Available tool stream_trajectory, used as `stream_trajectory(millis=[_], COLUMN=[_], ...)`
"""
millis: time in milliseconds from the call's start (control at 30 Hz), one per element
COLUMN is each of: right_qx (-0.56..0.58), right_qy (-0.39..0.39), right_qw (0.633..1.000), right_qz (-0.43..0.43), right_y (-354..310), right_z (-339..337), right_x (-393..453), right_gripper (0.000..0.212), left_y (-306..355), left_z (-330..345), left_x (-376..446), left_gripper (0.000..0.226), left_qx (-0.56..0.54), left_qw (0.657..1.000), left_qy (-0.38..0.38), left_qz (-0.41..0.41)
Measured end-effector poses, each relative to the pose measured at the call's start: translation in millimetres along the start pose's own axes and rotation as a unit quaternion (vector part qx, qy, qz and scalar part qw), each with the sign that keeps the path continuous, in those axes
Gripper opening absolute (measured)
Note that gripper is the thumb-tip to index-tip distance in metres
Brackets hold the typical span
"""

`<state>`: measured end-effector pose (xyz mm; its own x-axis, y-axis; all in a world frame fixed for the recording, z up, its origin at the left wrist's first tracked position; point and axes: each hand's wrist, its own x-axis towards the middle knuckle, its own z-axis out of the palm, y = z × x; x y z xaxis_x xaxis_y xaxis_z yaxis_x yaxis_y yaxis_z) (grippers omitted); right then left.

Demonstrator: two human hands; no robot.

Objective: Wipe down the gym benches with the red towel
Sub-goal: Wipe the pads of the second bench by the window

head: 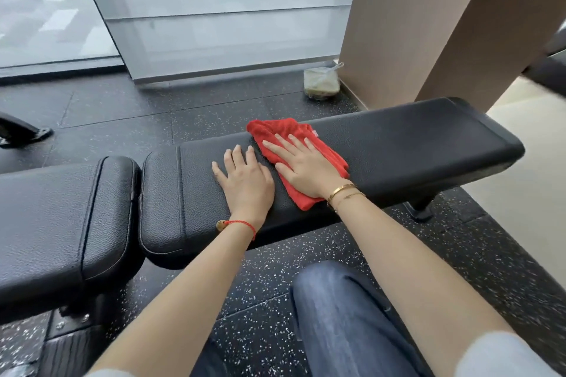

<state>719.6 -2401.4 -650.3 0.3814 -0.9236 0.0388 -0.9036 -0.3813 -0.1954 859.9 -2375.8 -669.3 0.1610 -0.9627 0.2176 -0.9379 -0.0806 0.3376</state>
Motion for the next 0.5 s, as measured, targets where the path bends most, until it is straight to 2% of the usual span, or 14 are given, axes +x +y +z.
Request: stream_trajectory(millis=[233,333,500], right_qx=[0.007,-0.006,-0.008], right_qy=[0.012,0.041,0.036], right_qw=[0.999,0.999,0.999], right_qz=[0.042,0.018,-0.011], right_y=[-11,0,41], right_z=[3,7,-2], right_x=[-18,-34,-39], right_gripper=[0.055,0.055,0.055], left_y=[1,2,3], left_z=[8,11,11], left_x=[-1,1,3], left_gripper=[0.051,0.051,0.049], left_qx=[0.014,0.013,0.013], left_qw=[1.000,1.000,0.999], left_qy=[0.007,0.020,0.033], left_qz=[-0.002,-0.008,-0.022])
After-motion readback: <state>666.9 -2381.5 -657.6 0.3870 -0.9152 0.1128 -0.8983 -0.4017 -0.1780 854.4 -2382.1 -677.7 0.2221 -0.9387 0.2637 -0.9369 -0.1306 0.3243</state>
